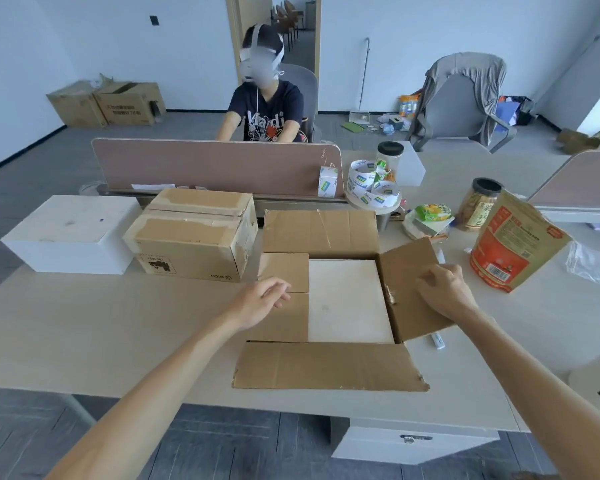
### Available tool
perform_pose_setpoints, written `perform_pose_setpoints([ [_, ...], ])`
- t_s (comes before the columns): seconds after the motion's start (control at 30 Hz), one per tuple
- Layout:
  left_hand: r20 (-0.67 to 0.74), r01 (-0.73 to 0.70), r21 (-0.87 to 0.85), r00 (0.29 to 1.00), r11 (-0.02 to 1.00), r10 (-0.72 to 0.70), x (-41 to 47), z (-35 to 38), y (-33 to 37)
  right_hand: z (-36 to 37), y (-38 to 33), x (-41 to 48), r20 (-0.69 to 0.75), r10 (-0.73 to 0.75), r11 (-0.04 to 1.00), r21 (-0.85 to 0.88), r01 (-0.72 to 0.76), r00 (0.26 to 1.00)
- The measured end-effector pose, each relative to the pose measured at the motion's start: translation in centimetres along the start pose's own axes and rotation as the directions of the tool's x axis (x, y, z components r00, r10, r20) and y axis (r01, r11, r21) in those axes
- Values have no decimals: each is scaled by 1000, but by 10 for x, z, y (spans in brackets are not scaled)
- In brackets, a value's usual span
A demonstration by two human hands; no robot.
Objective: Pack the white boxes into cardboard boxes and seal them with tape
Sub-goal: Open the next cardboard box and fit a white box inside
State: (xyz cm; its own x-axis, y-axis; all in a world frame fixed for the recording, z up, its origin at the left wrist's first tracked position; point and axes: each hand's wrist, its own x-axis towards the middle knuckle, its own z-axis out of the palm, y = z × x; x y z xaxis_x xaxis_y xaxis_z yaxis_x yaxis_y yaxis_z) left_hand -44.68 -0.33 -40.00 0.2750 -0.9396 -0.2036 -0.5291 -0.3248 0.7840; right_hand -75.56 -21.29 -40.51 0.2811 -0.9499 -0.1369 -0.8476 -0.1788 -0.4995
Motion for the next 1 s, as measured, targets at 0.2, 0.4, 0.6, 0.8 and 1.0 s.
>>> perform_pose_setpoints([
  [0.2,177,-27,99,984,995,9,-15,18,6,6,-44,-32,78,-468,884,15,468,880],
  [0.4,341,-104,269,940,957,6,-36,26,-3,33,-65,-66,464,-480,850,35,526,745],
  [0.6,413,-183,357,910,916,21,-57,29,-1,25,-74,-97,766,-335,781,-99,616,548],
  [0.8,201,-253,333,960,908,194,-74,21,3,22,-68,-94,696,-488,589,-182,787,526],
  [1.0,-140,-342,478,880,809,454,-70,15,3,11,-67,-67,417,-620,712,-58,700,665],
])
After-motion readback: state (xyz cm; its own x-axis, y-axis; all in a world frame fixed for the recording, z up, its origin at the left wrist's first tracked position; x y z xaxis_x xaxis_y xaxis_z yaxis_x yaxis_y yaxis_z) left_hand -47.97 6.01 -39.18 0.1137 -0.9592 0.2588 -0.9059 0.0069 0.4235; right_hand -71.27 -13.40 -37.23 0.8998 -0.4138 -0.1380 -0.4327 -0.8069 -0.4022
